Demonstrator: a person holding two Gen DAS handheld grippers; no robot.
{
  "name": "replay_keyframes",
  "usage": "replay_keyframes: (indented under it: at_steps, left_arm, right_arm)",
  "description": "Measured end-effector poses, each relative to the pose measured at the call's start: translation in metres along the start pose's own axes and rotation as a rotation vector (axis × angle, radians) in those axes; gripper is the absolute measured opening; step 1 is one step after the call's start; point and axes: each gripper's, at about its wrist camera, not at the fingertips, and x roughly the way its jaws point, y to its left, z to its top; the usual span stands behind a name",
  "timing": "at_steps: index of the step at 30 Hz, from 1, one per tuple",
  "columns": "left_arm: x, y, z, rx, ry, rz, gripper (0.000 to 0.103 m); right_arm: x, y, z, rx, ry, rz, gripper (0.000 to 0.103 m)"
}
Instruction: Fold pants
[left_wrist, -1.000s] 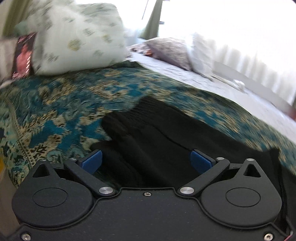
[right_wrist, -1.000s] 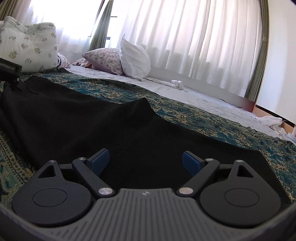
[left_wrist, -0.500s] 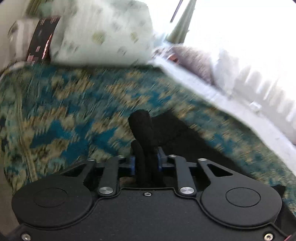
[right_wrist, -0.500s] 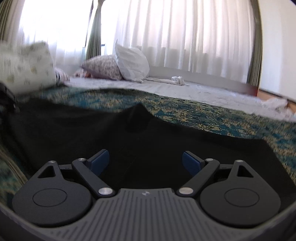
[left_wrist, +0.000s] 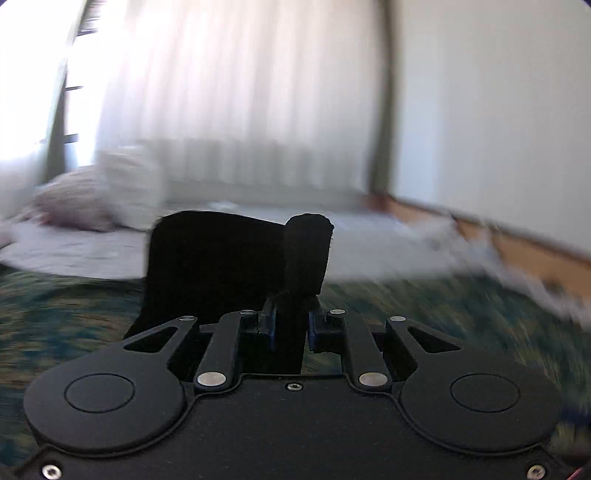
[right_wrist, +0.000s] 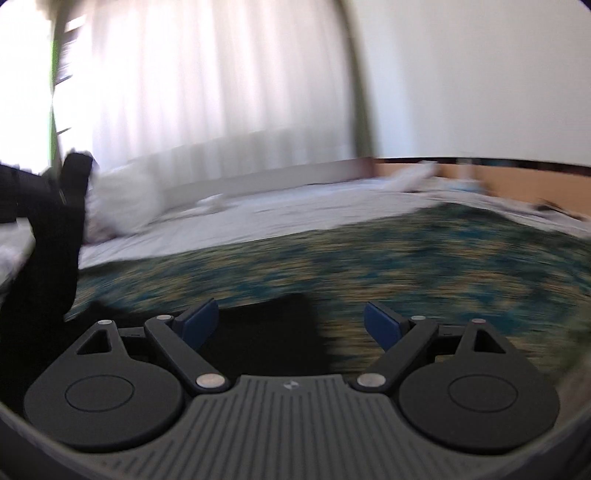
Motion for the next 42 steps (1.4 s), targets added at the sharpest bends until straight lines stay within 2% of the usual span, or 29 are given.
replay_keyframes:
  at_steps: [2,3,5,6,8,9,11,13,15,17,20,22,24,27,29,31,32,33,34,36,39,42]
  left_arm:
    - [0.027,-0.048,-0.025,0.059,0.095,-0.047,0.014]
    - [0.044,-0.070,-0.043,0.088,0.166,-0.065,0.015]
    - [0.066,-0.098,-0.074,0.120,0.304,-0.080,0.017]
    - [0.069,-0.107,-0.086,0.129,0.343,-0.100,0.021]
    - [0.057,-0.125,-0.103,0.188,0.329,-0.117,0.031]
    - [0.047,-0.131,-0.107,0.242,0.308,-0.113,0.042]
    - [0.031,-0.136,-0.108,0.291,0.294,-0.118,0.055]
    - [0.013,-0.132,-0.101,0.294,0.281,-0.138,0.058]
    - [-0.008,-0.114,-0.094,0.274,0.272,-0.143,0.063]
    - [-0.026,-0.092,-0.087,0.239,0.262,-0.129,0.064]
    - [-0.045,-0.053,-0.076,0.163,0.248,-0.044,0.064]
    - [-0.054,-0.024,-0.072,0.104,0.230,0.038,0.062]
    - [-0.054,0.002,-0.073,0.054,0.235,0.156,0.057]
    - [-0.044,0.025,-0.079,0.065,0.282,0.299,0.052]
    - [-0.039,0.034,-0.084,0.067,0.302,0.337,0.052]
    - [-0.036,0.040,-0.089,0.051,0.317,0.337,0.052]
    - [-0.034,0.042,-0.090,0.041,0.324,0.334,0.052]
    - [-0.034,0.044,-0.092,0.030,0.329,0.329,0.052]
    - [-0.034,0.044,-0.093,0.021,0.333,0.324,0.052]
    - [-0.031,0.047,-0.096,0.000,0.340,0.312,0.052]
    - [-0.026,0.049,-0.102,-0.029,0.345,0.285,0.053]
    - [-0.020,0.049,-0.107,-0.030,0.344,0.278,0.053]
  right_arm:
    - [-0.004,-0.030,0.001,0.048,0.007,-0.053,0.093]
    - [-0.006,-0.045,0.000,0.073,0.016,-0.076,0.093]
    - [-0.010,-0.070,-0.002,0.106,0.028,-0.103,0.093]
    - [-0.012,-0.079,-0.004,0.115,0.032,-0.111,0.093]
    - [-0.014,-0.091,-0.009,0.127,0.041,-0.112,0.093]
    - [-0.013,-0.096,-0.011,0.140,0.047,-0.102,0.093]
    - [-0.011,-0.102,-0.015,0.175,0.056,-0.078,0.093]
    - [-0.008,-0.100,-0.019,0.205,0.062,-0.046,0.093]
    - [-0.007,-0.092,-0.021,0.219,0.061,-0.009,0.093]
    - [-0.005,-0.080,-0.021,0.212,0.061,0.033,0.093]
    - [0.003,-0.053,-0.019,0.137,0.061,0.084,0.093]
    - [0.012,-0.026,-0.019,0.035,0.083,0.107,0.093]
    - [0.023,0.002,-0.021,-0.074,0.110,0.119,0.093]
    - [0.045,0.036,-0.030,-0.188,0.174,0.123,0.093]
    - [0.063,0.051,-0.036,-0.220,0.244,0.106,0.093]
    - [0.076,0.060,-0.044,-0.246,0.287,0.072,0.082]
    - [0.077,0.061,-0.047,-0.247,0.277,0.073,0.068]
    - [0.076,0.061,-0.047,-0.239,0.272,0.082,0.038]
    - [0.074,0.062,-0.044,-0.232,0.271,0.077,0.027]
    - [0.064,0.063,-0.039,-0.223,0.205,0.023,0.021]
    - [0.057,0.056,-0.036,-0.184,0.136,-0.047,0.020]
    - [0.057,0.045,-0.044,-0.151,0.175,-0.082,0.022]
